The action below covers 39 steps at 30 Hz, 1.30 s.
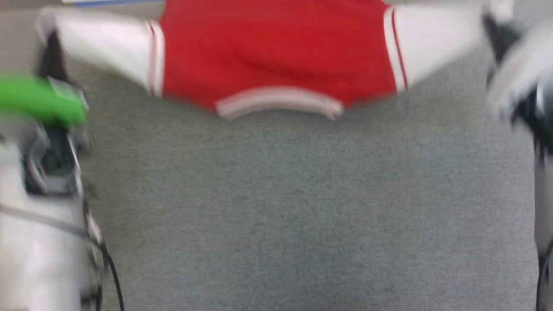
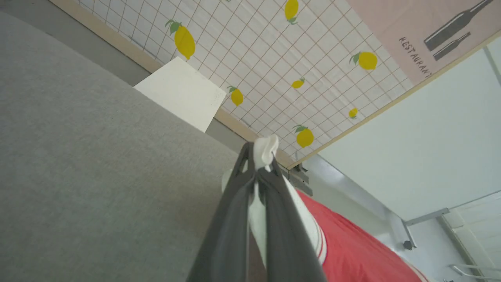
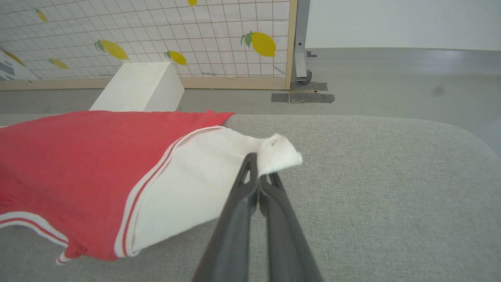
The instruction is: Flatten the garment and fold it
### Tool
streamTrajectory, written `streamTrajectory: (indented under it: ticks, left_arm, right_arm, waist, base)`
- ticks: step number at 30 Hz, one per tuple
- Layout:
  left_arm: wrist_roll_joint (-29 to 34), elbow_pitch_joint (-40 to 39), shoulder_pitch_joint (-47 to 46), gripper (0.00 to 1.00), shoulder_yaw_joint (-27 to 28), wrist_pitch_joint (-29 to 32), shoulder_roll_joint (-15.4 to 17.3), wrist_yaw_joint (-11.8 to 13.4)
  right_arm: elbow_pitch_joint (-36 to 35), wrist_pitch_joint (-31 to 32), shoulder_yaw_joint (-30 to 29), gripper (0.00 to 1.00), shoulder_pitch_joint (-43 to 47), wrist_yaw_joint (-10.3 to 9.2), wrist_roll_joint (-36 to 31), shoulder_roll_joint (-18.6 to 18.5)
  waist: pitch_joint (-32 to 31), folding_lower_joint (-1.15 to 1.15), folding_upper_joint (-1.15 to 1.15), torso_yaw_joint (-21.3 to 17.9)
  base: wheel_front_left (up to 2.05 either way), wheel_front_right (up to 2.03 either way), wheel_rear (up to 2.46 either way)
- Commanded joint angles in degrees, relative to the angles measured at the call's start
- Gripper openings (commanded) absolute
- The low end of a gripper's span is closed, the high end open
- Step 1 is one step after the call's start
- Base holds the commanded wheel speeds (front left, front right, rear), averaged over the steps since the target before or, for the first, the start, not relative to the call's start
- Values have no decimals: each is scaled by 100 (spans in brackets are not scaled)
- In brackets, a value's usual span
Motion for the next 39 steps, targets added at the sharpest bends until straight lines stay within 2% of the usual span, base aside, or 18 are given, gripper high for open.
streamTrajectory:
  ticks: [1,4,9,16,20,23,29,36,37,38,39]
  left_arm:
    - [124,-207,551,0,-44,49,45,32]
    - [282,-585,1576,0,-120,131,3,183]
    - [316,-1084,3041,0,-162,335,-164,457]
    - [398,-1620,4326,0,-211,544,-320,830]
    - [598,-1830,4930,0,-167,570,-303,1126]
    - [634,-1924,5174,0,-212,634,-354,1239]
    - [791,-1737,5359,0,-434,728,-341,1281]
    - [934,-1239,5106,0,-666,630,-365,1189]
    - [934,-1192,5076,0,-679,616,-368,1170]
    - [935,-1145,5043,0,-692,597,-368,1148]
    - [935,-1116,5021,0,-701,582,-370,1130]
  right_arm:
    - [-339,121,-163,0,534,-9,6,-20]
    - [-972,367,-546,0,1551,-9,-57,133]
    - [-1835,723,-1157,0,3003,-9,-282,638]
    - [-2271,989,-1675,0,4203,-9,-464,963]
    - [-2082,960,-1886,0,4644,-9,-393,986]
    - [-1848,861,-1945,0,4898,-9,-338,988]
    - [-1094,533,-1882,0,5189,-9,-227,989]
    - [-76,-96,-1678,0,4953,-9,-368,990]
    - [-5,-163,-1657,28,4925,-9,-388,990]
    - [32,-257,-1635,74,4899,-9,-413,990]
    - [50,-327,-1648,100,4877,-9,-395,990]
  waist:
    - [-622,0,0,264]
    - [-912,0,0,344]
    - [-1333,0,0,432]
    - [-1659,0,0,468]
    - [-1758,0,0,475]
    - [-1773,0,0,508]
    - [-1752,0,0,555]
    - [-1711,0,0,566]
    - [-1710,0,0,573]
    - [-1708,0,0,583]
    - [-1706,0,0,593]
  base:
    - [0,0,0]
    - [0,0,0]
    - [0,0,0]
    - [0,0,0]
    - [0,0,0]
    - [0,0,0]
    - [0,0,0]
    - [0,0,0]
    - [0,0,0]
    - [0,0,0]
    - [0,0,0]
